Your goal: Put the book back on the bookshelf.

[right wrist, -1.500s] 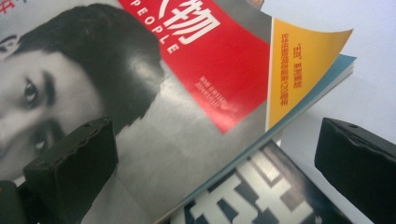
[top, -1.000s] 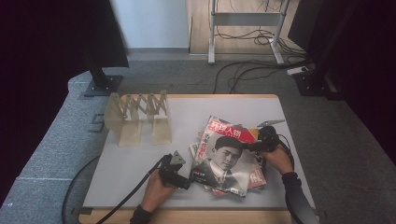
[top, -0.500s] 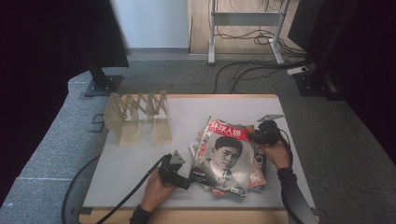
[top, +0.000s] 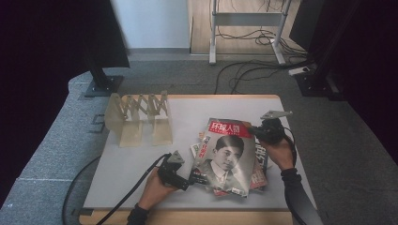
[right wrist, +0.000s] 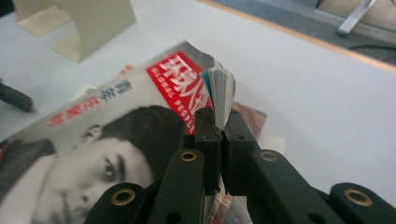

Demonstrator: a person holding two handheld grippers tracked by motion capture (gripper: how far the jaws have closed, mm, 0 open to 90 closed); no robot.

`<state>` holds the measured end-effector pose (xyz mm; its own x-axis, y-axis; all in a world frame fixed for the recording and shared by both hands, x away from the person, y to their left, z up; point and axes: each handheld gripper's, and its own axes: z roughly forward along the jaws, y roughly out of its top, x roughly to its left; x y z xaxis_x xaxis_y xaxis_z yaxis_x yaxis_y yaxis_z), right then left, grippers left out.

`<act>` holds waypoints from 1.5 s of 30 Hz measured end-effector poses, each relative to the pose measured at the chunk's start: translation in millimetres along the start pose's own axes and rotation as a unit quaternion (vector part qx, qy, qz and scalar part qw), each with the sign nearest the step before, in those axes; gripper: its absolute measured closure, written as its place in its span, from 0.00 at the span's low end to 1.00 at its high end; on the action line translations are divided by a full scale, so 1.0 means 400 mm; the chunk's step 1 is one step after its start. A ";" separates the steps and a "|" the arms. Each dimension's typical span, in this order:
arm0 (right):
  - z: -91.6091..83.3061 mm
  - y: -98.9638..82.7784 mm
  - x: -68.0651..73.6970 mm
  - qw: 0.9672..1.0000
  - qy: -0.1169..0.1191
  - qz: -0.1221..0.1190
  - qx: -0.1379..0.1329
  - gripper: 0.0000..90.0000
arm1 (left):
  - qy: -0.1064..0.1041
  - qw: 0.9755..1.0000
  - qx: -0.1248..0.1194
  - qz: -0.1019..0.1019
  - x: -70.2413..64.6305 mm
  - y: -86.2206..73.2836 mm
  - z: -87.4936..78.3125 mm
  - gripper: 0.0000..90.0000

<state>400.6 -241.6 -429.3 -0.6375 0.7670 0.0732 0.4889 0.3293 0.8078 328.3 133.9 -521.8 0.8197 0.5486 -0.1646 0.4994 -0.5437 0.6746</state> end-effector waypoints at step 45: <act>-0.186 0.164 0.183 0.985 0.062 -0.133 -0.088 0.94 | -0.063 0.996 -0.021 0.059 0.069 0.213 -0.035 0.23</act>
<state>341.6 -205.1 -327.5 -0.8020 0.5900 -0.0939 0.1897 0.4006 0.8964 389.6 111.5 -458.8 0.9018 0.3973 -0.1700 0.3880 -0.5711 0.7234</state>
